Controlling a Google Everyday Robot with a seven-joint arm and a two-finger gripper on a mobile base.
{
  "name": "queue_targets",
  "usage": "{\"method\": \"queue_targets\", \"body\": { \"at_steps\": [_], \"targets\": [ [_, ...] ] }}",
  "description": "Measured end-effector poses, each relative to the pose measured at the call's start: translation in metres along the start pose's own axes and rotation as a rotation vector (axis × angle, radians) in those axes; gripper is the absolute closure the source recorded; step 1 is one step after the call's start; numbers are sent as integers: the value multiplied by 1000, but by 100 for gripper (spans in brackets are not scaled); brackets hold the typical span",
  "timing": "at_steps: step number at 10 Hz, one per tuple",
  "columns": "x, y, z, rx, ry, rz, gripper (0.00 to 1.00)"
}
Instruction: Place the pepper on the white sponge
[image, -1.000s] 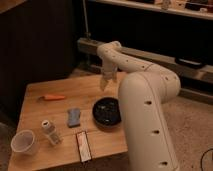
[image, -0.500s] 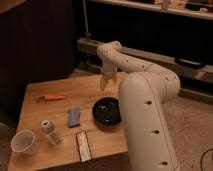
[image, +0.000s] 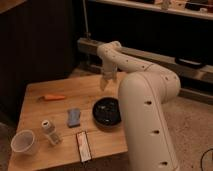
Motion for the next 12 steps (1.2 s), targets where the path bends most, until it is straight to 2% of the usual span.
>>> {"method": "queue_targets", "body": {
  "at_steps": [1, 2, 3, 4, 5, 6, 7, 10, 12],
  "targets": [
    [1, 1, -1, -7, -5, -11, 35],
    [2, 2, -5, -34, -49, -48, 35],
    [5, 4, -11, -80, -149, -116, 35],
    [8, 6, -16, -110, -234, -167, 35],
    [10, 7, -25, -125, -309, -207, 35],
    [9, 11, -31, -136, -363, -238, 35],
    [9, 14, -36, -141, -400, -259, 35],
    [7, 18, -37, -143, -406, -266, 35],
    [3, 20, -41, -129, -440, -297, 35]
  ]
}}
